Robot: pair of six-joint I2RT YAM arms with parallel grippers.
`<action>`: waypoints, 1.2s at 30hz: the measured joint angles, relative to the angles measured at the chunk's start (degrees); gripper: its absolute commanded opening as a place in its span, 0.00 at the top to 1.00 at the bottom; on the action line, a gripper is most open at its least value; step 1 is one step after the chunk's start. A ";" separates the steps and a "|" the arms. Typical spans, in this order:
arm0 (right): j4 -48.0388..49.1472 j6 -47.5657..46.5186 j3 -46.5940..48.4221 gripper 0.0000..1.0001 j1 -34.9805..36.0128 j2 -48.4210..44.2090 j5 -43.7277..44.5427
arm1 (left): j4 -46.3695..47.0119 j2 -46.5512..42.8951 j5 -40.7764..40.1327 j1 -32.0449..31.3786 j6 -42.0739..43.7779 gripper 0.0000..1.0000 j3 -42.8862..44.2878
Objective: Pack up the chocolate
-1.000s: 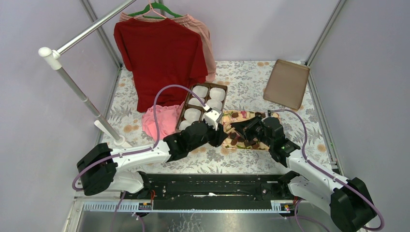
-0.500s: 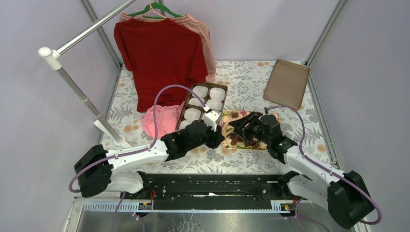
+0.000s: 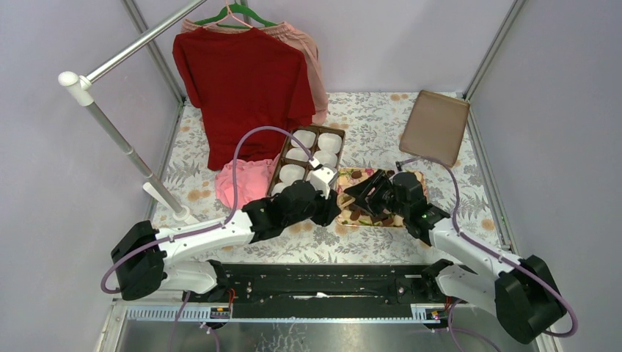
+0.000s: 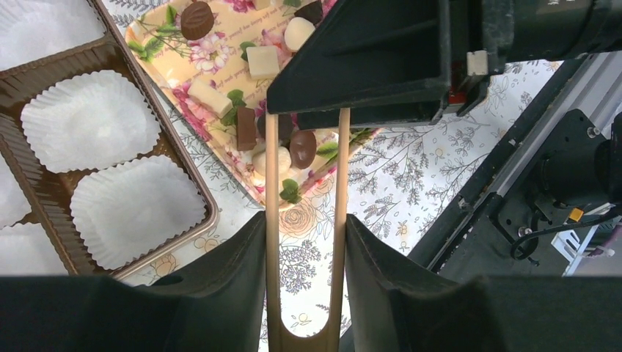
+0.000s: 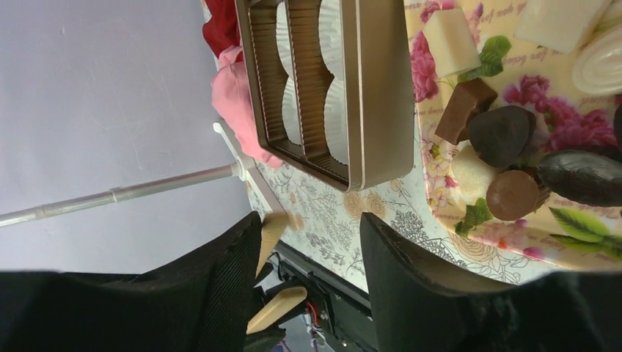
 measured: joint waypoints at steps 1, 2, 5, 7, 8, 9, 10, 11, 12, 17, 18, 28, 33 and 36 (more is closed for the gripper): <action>-1.03 -0.74 0.31 0.39 0.00 -0.76 0.24 | -0.33 0.00 0.00 0.00 -0.02 0.55 0.31; -2.86 -2.03 0.94 0.38 0.02 -1.90 0.90 | -0.61 0.00 -0.13 0.00 -0.02 0.56 0.70; -9.20 -7.13 3.98 0.36 0.02 -5.51 4.39 | -2.01 0.07 -0.66 0.00 -0.02 0.58 2.38; -13.49 -10.78 6.29 0.34 0.02 -8.04 7.78 | -3.37 0.37 -0.90 0.00 0.00 0.59 3.78; -16.09 -13.00 7.69 0.33 0.02 -9.62 10.12 | -4.24 0.66 -0.92 0.00 0.02 0.59 4.66; -17.79 -14.64 8.68 0.31 0.02 -10.97 11.98 | -5.14 1.09 -0.92 0.00 0.04 0.60 5.64; -20.17 -16.85 9.84 0.30 0.02 -12.70 14.64 | -6.12 1.57 -0.90 0.00 0.07 0.60 6.60; -22.08 -18.53 10.73 0.28 0.02 -14.27 16.96 | -7.15 2.10 -0.90 0.00 0.11 0.60 7.41; -24.28 -20.65 11.65 0.27 0.02 -16.26 19.78 | -8.00 2.67 -0.87 0.00 0.20 0.60 8.15; -32.17 -28.61 14.36 0.22 0.02 -23.89 30.73 | -15.08 8.09 -0.87 0.07 0.48 0.60 14.64; -33.48 -29.99 14.75 0.21 0.02 -25.09 32.68 | -16.68 9.55 -0.87 0.11 0.50 0.61 16.28; -42.36 -41.29 18.18 0.16 0.02 -33.03 47.50 | -30.53 23.74 0.48 4.35 -0.31 0.61 30.56; -44.06 -45.59 18.38 0.15 0.02 -34.91 52.63 | -36.22 30.08 1.81 7.04 -1.79 0.62 36.54; -44.33 -47.30 18.27 0.13 0.02 -35.78 54.55 | -38.27 32.41 2.69 7.72 -2.43 0.63 38.84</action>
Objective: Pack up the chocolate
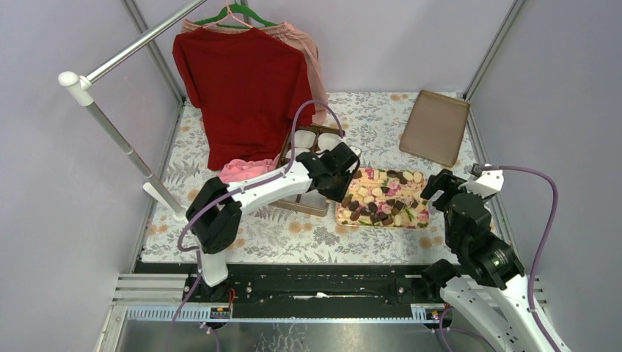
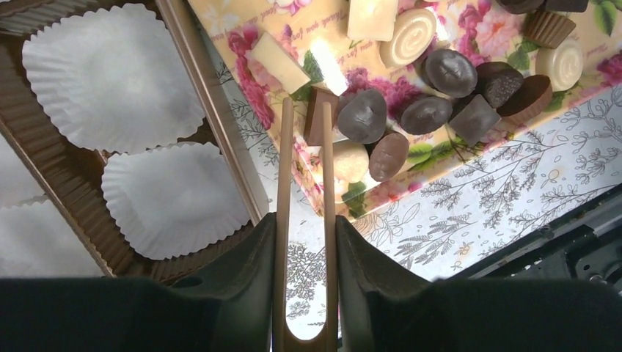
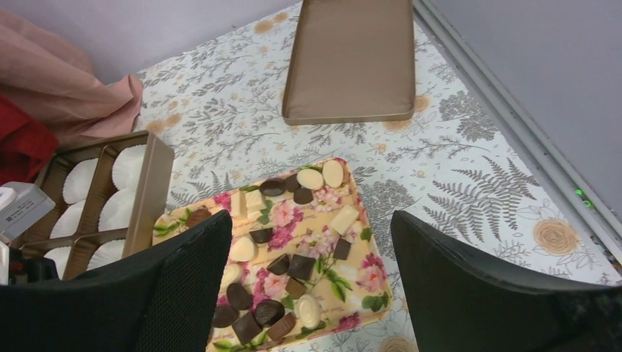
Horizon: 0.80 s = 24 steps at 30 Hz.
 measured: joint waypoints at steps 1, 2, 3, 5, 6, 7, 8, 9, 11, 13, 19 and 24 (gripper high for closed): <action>0.15 -0.52 -0.26 0.12 0.00 -0.48 0.74 | -0.57 0.70 0.42 0.17 -0.22 0.63 0.76; 0.20 -0.81 -0.50 0.11 0.00 -0.83 1.03 | -0.96 1.33 0.66 0.28 -0.50 0.63 1.46; 0.20 -1.25 -0.92 0.10 0.00 -1.31 1.44 | -1.22 1.86 0.83 0.57 -0.76 0.63 2.05; 0.24 -1.92 -1.55 0.09 0.00 -1.95 2.21 | -1.86 2.93 1.27 0.83 -1.16 0.62 3.06; 0.17 -2.19 -1.79 0.08 0.00 -2.19 2.40 | -2.27 3.39 1.38 0.90 -1.33 0.62 3.50; 0.20 -2.40 -2.01 0.08 0.00 -2.49 2.67 | -2.45 3.74 1.44 0.98 -1.57 0.61 3.80; 0.22 -2.67 -2.19 0.08 0.00 -2.89 2.99 | -2.78 4.17 1.44 1.07 -1.92 0.61 4.20; 0.22 -2.86 -2.29 0.07 0.00 -3.23 3.34 | -2.89 4.50 1.44 1.16 -2.10 0.60 4.39; 0.33 -3.23 -2.60 0.07 0.00 -4.24 3.91 | -3.52 5.03 1.44 1.38 -2.49 0.57 4.68; 0.74 -3.61 -3.08 0.07 0.00 -5.44 4.33 | -4.26 5.66 1.42 1.46 -2.95 0.55 5.07; 1.60 -4.59 -4.50 0.06 0.00 -8.22 5.42 | -5.73 7.15 1.38 1.73 -3.74 0.55 5.86; 1.95 -5.03 -4.70 0.06 0.00 -8.55 5.60 | -5.92 8.52 1.40 1.77 -4.04 0.55 7.67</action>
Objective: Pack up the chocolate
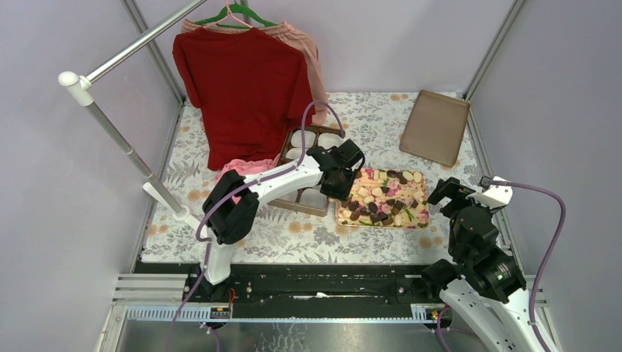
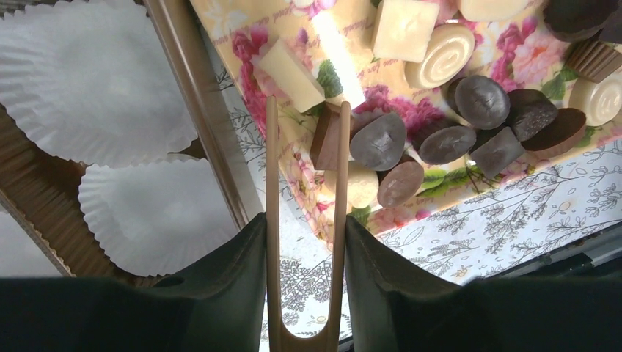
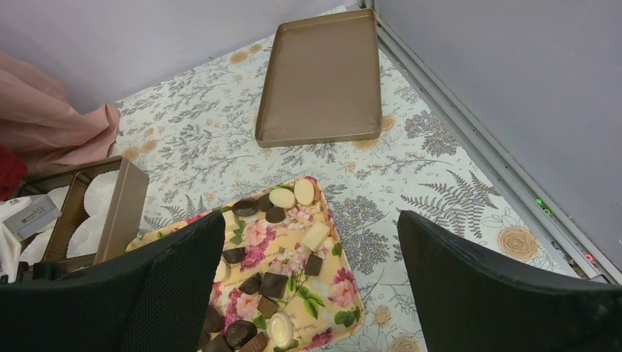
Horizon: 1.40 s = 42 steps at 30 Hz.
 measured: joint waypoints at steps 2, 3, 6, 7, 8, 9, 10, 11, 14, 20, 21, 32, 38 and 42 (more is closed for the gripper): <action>0.00 -0.11 0.00 0.05 0.00 0.00 0.00 | 0.07 0.50 0.00 0.02 -0.09 0.55 0.61; 0.00 -0.13 -0.02 0.05 0.00 0.00 0.00 | 0.04 0.68 0.00 0.02 -0.15 0.55 0.74; 0.00 -0.15 -0.11 0.05 0.00 0.00 -0.02 | 0.07 1.27 0.02 0.24 -0.31 0.55 1.11; 0.02 -0.15 -0.15 0.05 0.00 -0.02 -0.02 | 0.07 1.51 0.00 0.35 -0.44 0.55 1.14; 0.02 -0.15 -0.20 0.05 0.00 -0.02 0.00 | 0.04 1.79 0.00 0.50 -0.50 0.55 1.16; 0.07 -0.15 -0.26 0.05 0.00 -0.02 0.00 | 0.04 1.99 0.00 0.66 -0.55 0.55 1.16; 0.07 -0.17 -0.33 0.05 0.00 -0.04 -0.02 | 0.04 2.32 0.00 0.87 -0.63 0.55 1.16; 0.13 -0.17 -0.37 0.05 0.00 -0.04 0.00 | 0.04 2.56 0.02 1.05 -0.66 0.55 1.16; 0.52 -0.22 -0.37 0.05 0.00 -0.07 -0.02 | 0.28 3.26 0.17 1.36 -0.90 0.57 1.33; 1.20 -0.39 -0.48 0.05 0.00 -0.07 -0.02 | 0.28 4.68 0.20 1.51 -0.87 0.67 2.10; 1.27 -0.42 -0.57 0.05 0.00 -0.07 -0.02 | 0.31 4.83 0.28 1.53 -0.96 0.69 2.10; 1.29 -0.61 -0.70 0.05 0.00 -0.07 -0.02 | 0.24 3.67 0.50 1.84 -0.50 0.84 2.10; 1.29 -0.63 -0.72 0.05 0.00 -0.33 -0.02 | 0.22 -0.52 1.55 2.03 0.39 0.87 1.97; 1.27 -0.66 -0.74 0.05 0.00 -0.37 -0.02 | 0.28 -4.20 2.21 2.62 1.07 0.87 1.73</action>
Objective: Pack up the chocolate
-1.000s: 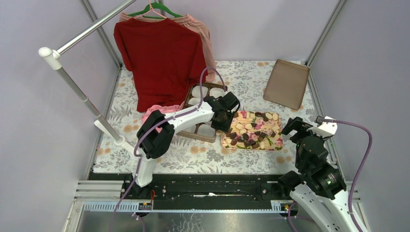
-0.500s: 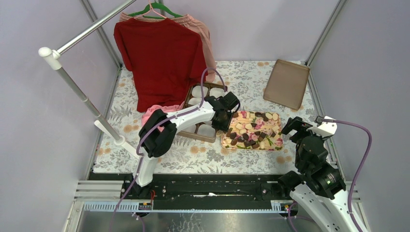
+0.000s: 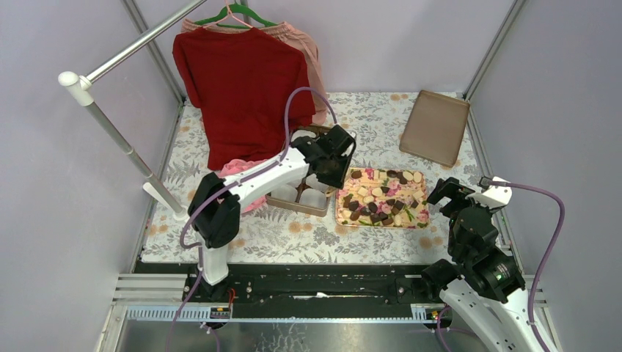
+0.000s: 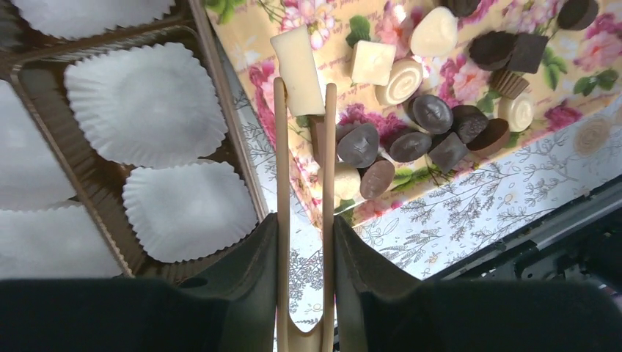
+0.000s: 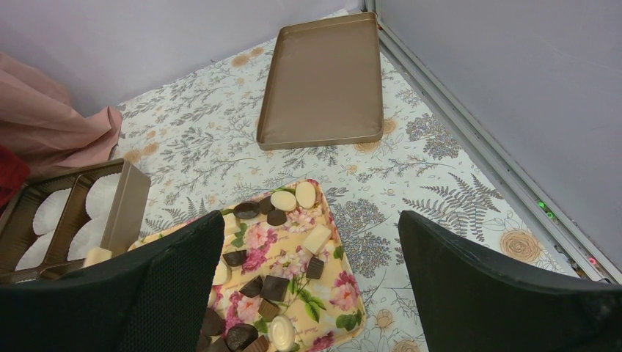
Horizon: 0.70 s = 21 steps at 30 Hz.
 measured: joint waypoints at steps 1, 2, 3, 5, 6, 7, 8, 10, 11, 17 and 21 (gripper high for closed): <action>0.02 0.00 0.00 0.05 0.00 -0.02 0.00 | -0.07 -0.92 0.00 0.33 0.31 0.87 -0.13; 0.00 0.00 0.00 0.05 0.00 -0.02 0.00 | -0.07 -1.64 -0.02 0.76 0.70 0.87 -0.20; 0.02 0.00 0.00 0.05 0.00 -0.04 0.00 | -0.09 -2.10 -0.17 1.18 1.07 0.87 -0.20; 0.02 -0.02 -0.02 0.05 0.00 -0.07 0.00 | -0.35 -2.82 -1.27 2.32 2.10 0.87 -0.20; 0.02 -0.04 -0.02 0.05 0.00 -0.07 0.00 | -0.61 -3.02 -1.90 2.97 2.60 0.87 -0.20; 0.02 -0.07 -0.04 0.04 0.00 -0.07 0.00 | -0.92 -3.06 -2.73 3.61 3.19 0.87 -0.20; 0.02 -0.09 -0.07 0.05 0.00 -0.07 0.00 | -1.33 -3.06 -3.65 4.37 3.85 0.87 -0.17; 0.04 -0.11 -0.17 0.05 0.00 -0.07 0.00 | -2.45 -3.02 -5.75 5.75 5.07 0.87 -0.17; 0.04 -0.11 -0.22 0.05 0.00 -0.07 0.00 | -3.06 -2.97 -6.91 6.45 5.68 0.87 -0.07; 0.07 -0.15 -0.33 0.04 0.00 -0.07 0.00 | -5.31 -0.81 -13.68 10.14 9.60 0.86 3.65; 0.07 -0.20 -0.33 0.04 0.00 -0.04 0.00 | -5.53 2.71 -16.94 11.74 13.20 0.86 7.43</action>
